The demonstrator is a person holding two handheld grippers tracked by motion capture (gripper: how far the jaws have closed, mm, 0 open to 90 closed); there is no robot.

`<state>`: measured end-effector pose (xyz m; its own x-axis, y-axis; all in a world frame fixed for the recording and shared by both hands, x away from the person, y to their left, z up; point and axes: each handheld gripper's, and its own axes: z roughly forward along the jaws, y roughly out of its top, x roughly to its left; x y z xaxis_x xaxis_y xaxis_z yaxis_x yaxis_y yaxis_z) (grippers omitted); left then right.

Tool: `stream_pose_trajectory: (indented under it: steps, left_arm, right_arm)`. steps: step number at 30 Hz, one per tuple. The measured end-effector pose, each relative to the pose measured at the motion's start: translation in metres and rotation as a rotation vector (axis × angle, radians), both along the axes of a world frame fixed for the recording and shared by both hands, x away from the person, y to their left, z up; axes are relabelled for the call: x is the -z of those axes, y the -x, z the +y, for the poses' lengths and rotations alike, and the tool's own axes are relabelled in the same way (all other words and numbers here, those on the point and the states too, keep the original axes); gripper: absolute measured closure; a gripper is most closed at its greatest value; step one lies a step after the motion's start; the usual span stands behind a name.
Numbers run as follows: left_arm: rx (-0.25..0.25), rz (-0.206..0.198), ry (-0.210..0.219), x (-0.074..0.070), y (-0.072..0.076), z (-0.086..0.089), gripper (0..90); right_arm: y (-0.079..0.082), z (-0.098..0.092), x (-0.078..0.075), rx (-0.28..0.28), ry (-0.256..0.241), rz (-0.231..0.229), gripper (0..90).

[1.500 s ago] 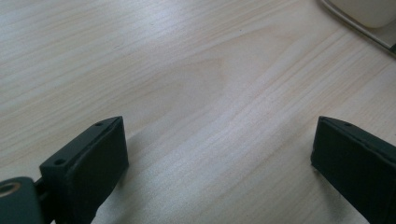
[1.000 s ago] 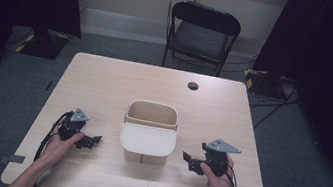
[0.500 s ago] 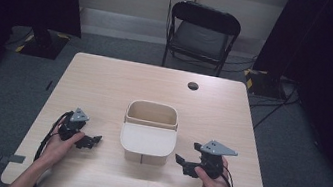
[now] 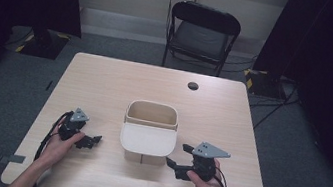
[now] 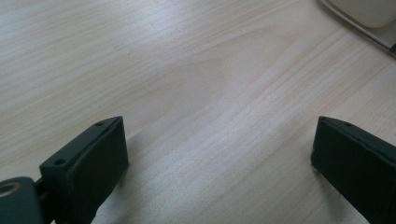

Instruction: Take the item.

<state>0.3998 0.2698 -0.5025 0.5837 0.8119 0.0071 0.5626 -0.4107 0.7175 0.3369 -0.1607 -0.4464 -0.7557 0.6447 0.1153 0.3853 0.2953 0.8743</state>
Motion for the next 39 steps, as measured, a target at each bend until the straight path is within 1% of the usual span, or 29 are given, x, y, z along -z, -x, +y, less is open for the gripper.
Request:
stream_pose_trajectory:
  steps: [9, 14, 19, 23, 31, 39]
  left_arm:
    - [-0.001, -0.002, 0.000, 0.000, 0.000, 0.000, 2.8]
    - [-0.001, -0.001, 0.000, 0.000, 0.000, 0.000, 2.7]
    - [-0.002, -0.002, 0.001, 0.000, 0.000, 0.000, 2.6]
    - [-0.002, -0.002, 0.001, 0.000, 0.000, 0.000, 2.6]
    - [-0.002, -0.002, 0.001, 0.000, 0.000, 0.000, 2.6]
    - [-0.002, -0.001, -0.001, 0.000, 0.000, 0.000, 2.6]
  right_arm:
    - [0.002, 0.009, -0.003, -0.036, -0.011, -0.017, 23.7]
    - [0.001, 0.012, -0.003, -0.048, -0.007, -0.012, 23.7]
    - [0.000, 0.015, -0.002, -0.049, -0.003, -0.009, 25.1]
    - [-0.002, 0.016, -0.003, -0.049, 0.000, -0.017, 27.5]
    - [-0.003, 0.018, -0.003, -0.056, -0.003, -0.016, 26.7]
    - [-0.002, 0.017, -0.005, -0.054, -0.009, -0.027, 26.1]
